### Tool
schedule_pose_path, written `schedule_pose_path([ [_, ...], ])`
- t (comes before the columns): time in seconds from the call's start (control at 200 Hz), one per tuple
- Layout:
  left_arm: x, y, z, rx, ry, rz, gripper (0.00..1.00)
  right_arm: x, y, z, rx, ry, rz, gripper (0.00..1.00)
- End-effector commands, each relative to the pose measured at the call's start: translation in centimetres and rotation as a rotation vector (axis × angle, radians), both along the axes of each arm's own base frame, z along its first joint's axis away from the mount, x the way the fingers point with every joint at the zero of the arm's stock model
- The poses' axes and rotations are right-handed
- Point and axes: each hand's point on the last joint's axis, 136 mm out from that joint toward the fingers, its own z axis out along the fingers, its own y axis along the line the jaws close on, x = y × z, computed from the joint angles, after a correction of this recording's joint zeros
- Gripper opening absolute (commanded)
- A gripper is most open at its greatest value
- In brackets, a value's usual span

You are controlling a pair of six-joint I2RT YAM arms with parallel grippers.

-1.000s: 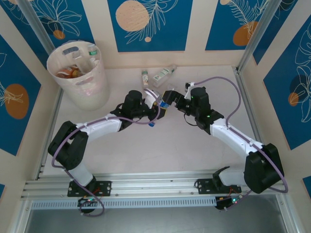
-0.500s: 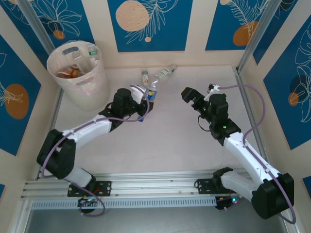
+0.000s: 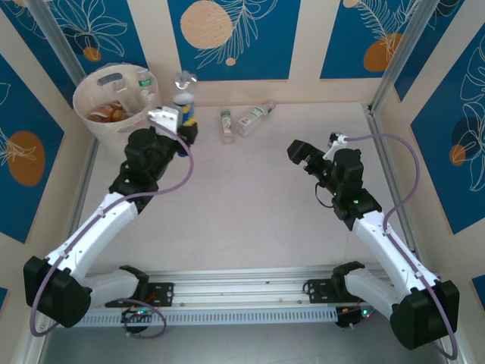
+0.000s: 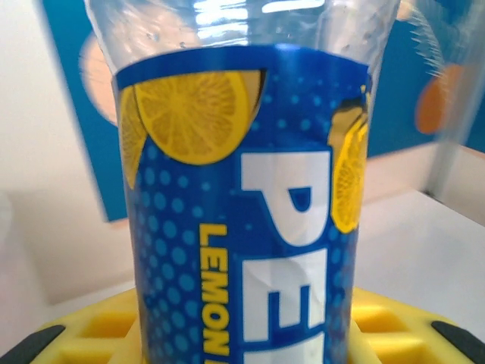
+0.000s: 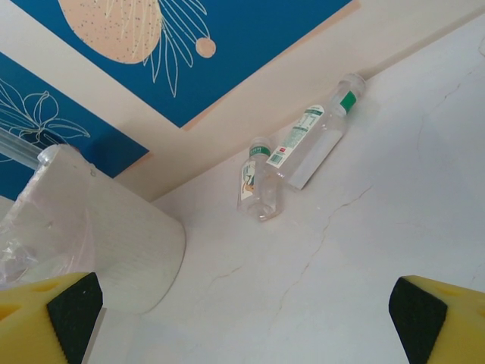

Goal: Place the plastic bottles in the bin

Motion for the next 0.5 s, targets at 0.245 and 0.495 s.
schedule_pose_path([
  [0.245,3.3,10.6,7.3,-0.04,-0.202,0.302,0.0,-0.4,1.0,0.0,0.005,0.014,0.07,1.0],
  [0.495,5.3,16.5,6.5,0.023,-0.165,0.492,0.0,-0.4,0.7,-0.1,0.004,0.019,0.057,1.0],
])
